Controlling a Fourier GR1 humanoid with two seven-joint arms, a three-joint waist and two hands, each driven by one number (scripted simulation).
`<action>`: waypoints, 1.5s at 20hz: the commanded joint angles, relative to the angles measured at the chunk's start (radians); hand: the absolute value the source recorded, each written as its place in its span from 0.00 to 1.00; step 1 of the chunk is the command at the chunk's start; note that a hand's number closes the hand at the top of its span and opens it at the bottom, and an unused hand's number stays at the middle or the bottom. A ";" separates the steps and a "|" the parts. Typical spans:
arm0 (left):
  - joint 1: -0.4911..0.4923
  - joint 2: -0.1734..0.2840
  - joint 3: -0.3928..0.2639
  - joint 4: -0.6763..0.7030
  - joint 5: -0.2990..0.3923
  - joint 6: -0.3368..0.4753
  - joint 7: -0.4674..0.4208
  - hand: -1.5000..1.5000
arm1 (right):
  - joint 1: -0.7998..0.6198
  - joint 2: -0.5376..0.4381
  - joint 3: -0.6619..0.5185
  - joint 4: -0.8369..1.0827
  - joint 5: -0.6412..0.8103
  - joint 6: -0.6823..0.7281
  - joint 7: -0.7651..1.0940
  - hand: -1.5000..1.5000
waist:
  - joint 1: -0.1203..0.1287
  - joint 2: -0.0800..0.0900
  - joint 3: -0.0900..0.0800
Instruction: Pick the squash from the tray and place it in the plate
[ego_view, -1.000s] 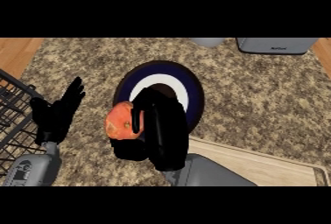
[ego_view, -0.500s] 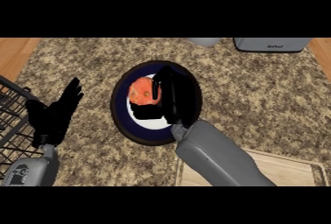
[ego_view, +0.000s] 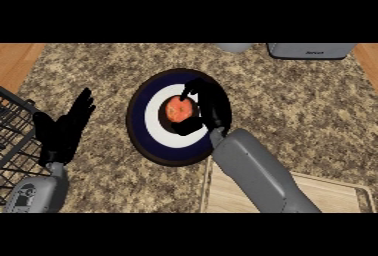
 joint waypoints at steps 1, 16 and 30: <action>0.039 -0.010 -0.013 -0.082 -0.012 0.012 0.058 0.50 | -0.013 0.002 -0.079 0.056 -0.072 0.054 -0.169 0.00 | -0.003 -0.005 0.000; 0.051 -0.030 -0.005 -0.051 -0.012 -0.003 0.006 0.50 | 0.096 0.002 -0.189 -0.282 -0.464 -0.011 -0.371 0.00 | -0.011 -0.008 0.001; -0.011 -0.039 0.037 0.016 -0.027 -0.030 -0.002 0.50 | 0.195 -0.063 -0.362 -0.222 -0.621 0.310 -0.535 0.00 | -0.015 -0.005 0.000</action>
